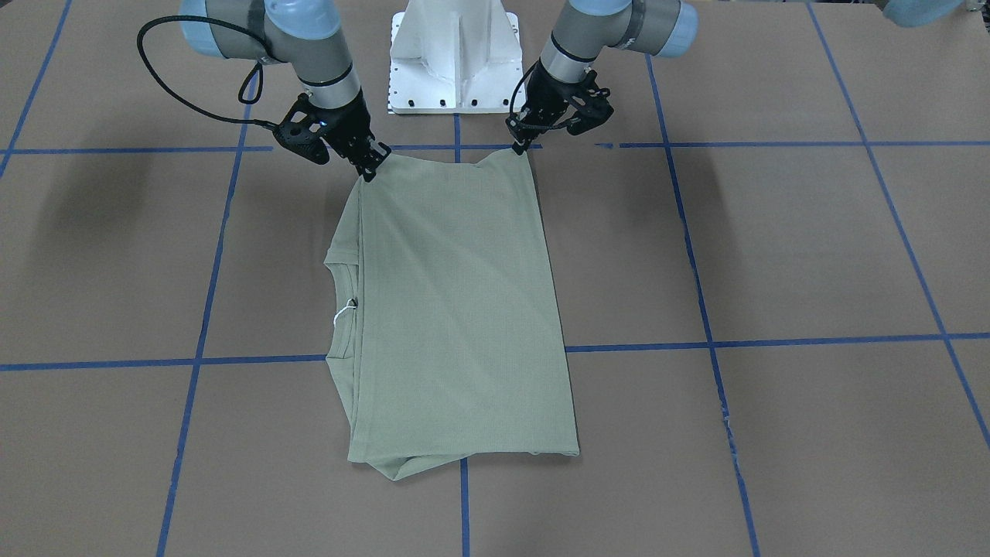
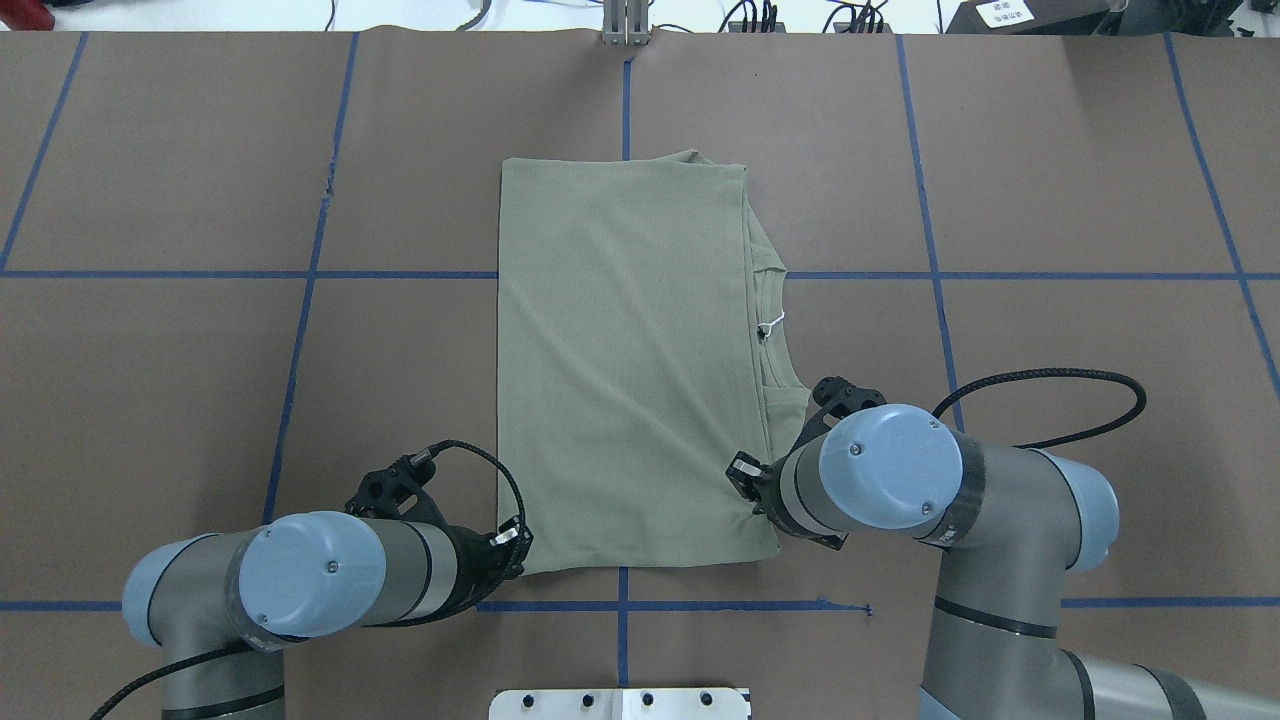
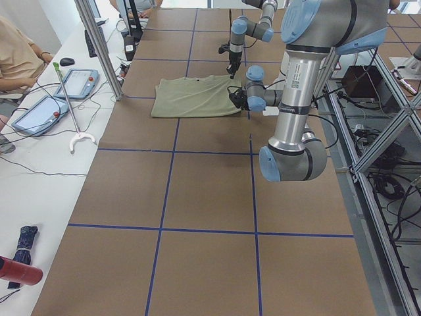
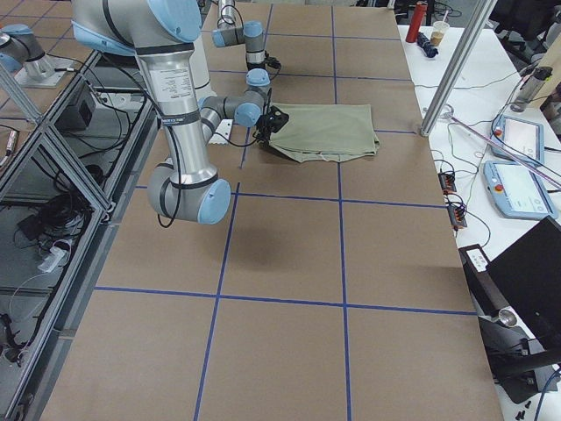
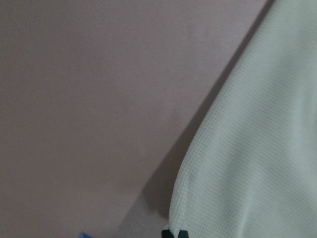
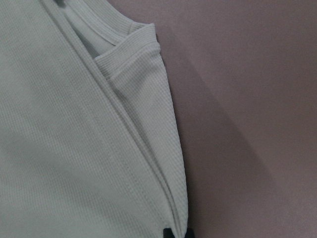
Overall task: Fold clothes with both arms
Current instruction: 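Grasp the near edge with both grippers and lift it toward the collar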
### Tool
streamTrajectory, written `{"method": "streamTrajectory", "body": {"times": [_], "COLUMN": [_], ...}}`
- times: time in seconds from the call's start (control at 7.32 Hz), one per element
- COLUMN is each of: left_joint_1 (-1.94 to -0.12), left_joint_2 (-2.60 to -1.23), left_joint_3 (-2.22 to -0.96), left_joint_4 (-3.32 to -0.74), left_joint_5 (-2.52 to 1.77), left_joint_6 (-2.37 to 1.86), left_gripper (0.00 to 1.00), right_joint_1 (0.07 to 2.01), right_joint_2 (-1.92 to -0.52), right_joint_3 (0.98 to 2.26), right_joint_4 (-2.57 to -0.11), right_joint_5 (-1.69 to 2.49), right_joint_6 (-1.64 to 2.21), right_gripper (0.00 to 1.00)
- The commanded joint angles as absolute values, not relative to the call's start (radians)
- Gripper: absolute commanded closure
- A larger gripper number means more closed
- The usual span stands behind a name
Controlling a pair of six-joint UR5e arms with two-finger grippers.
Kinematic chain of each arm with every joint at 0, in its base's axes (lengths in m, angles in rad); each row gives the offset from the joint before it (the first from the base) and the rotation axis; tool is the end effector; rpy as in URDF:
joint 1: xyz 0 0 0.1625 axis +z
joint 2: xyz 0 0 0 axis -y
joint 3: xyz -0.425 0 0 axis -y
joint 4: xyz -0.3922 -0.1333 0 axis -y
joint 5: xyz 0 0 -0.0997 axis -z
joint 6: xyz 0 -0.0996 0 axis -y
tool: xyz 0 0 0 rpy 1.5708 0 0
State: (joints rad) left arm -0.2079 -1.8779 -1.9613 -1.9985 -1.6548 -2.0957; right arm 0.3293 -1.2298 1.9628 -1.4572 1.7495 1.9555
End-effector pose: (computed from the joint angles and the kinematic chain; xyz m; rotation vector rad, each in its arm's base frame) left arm 0.5237 -0.2382 0.2685 -0.2559 1.1181 -0.6052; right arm -0.5049 -0.2947 0.2909 -0.1942 -0.8526 0.5932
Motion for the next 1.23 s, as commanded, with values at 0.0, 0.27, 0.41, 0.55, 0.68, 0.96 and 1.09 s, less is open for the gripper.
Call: {"method": "streamTrajectory", "body": {"times": [0.0,0.27,0.41,0.55,0.68,0.96,1.09], "left_joint_1": [-0.168,-0.079,-0.074,-0.104,-0.2,-0.355,-0.398], "left_joint_2": [-1.855,-1.855,-1.865,-1.868,-1.882,-1.939,-1.962], "left_joint_3": [-2.067,-2.185,-2.238,-2.265,-2.26,-2.177,-2.111], "left_joint_4": [-1.994,-1.927,-1.901,-1.899,-1.899,-1.898,-1.907], "left_joint_5": [-1.652,-1.6,-1.598,-1.601,-1.606,-1.612,-1.612], "left_joint_6": [-2.147,-2.247,-2.272,-2.258,-2.205,-2.027,-1.975], "left_gripper": [1.0,1.0,1.0,1.0,1.0,1.0,1.0], "right_joint_1": [0.333,0.331,0.333,0.34,0.398,0.493,0.53], "right_joint_2": [-1.239,-1.331,-1.341,-1.327,-1.306,-1.135,-1.087], "right_joint_3": [2.012,2.139,2.195,2.201,2.185,2.021,1.952], "right_joint_4": [-1.459,-1.459,-1.459,-1.457,-1.456,-1.457,-1.459], "right_joint_5": [1.749,1.753,1.75,1.744,1.743,1.747,1.749], "right_joint_6": [1.96,2.001,2.029,2.029,2.014,1.99,1.965], "right_gripper": [1.0,1.0,1.0,1.0,1.0,1.0,1.0]}}
